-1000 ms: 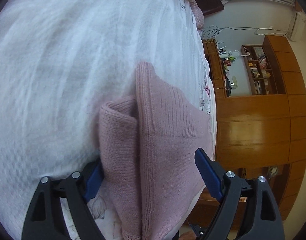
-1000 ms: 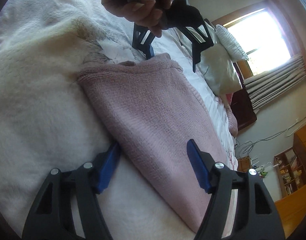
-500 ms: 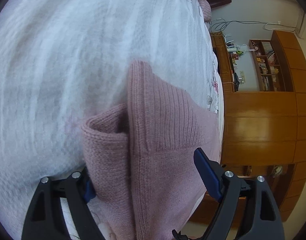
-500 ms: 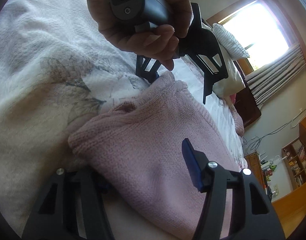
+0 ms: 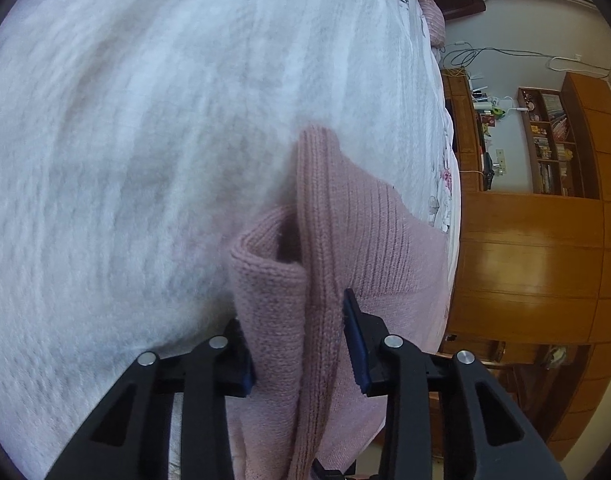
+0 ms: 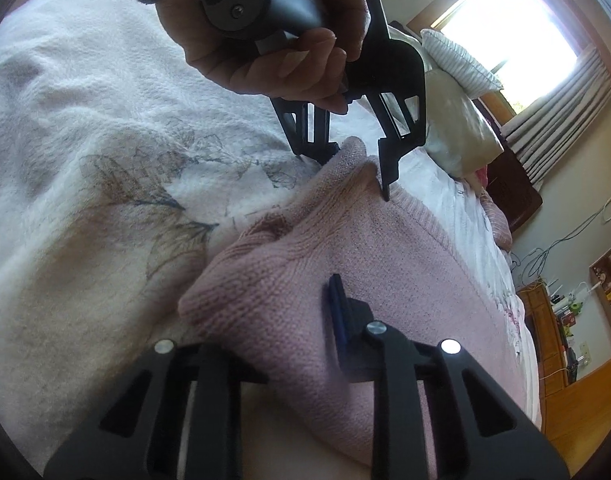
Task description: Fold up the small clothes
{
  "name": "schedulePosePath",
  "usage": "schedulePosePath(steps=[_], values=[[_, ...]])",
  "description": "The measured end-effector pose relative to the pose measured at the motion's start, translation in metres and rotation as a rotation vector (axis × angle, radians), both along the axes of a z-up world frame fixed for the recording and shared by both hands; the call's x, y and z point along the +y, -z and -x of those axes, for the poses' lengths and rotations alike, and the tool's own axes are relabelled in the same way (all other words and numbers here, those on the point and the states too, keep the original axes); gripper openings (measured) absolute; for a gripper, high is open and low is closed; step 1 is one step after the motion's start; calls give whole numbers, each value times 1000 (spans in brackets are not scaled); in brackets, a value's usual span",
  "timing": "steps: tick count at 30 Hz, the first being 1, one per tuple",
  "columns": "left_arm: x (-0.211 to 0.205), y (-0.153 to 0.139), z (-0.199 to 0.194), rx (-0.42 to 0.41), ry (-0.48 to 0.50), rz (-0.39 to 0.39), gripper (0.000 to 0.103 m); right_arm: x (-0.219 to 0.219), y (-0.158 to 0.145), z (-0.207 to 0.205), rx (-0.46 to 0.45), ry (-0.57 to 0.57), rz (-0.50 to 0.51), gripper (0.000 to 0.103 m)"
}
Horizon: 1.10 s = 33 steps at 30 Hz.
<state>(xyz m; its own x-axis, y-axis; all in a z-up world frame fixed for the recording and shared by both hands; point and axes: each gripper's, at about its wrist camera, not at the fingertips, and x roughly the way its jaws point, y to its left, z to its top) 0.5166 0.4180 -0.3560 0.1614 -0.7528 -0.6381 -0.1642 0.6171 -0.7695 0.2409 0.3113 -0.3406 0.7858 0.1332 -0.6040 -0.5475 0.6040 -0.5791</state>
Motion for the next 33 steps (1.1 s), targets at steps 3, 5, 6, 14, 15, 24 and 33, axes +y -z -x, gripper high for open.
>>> schedulePosePath(steps=[3,5,6,14,15,24,33], values=[[0,-8,3,-2,-6,-12,27,-2,-12,3,6,9,-32,15],[-3,-18,4,-7,-6,-21,26,-5,-21,6,8,17,-56,13],[-5,-23,4,-11,-6,-27,26,-7,-26,7,9,21,-71,12],[-33,-82,6,-61,-5,-80,24,-35,-78,13,15,80,-218,11],[-38,-90,6,-68,-5,-94,24,-39,-84,14,15,86,-234,11],[-99,-161,10,-128,10,-191,24,-94,-134,21,13,146,-396,10],[-161,-202,8,-160,36,-289,24,-154,-162,20,21,197,-519,10]])
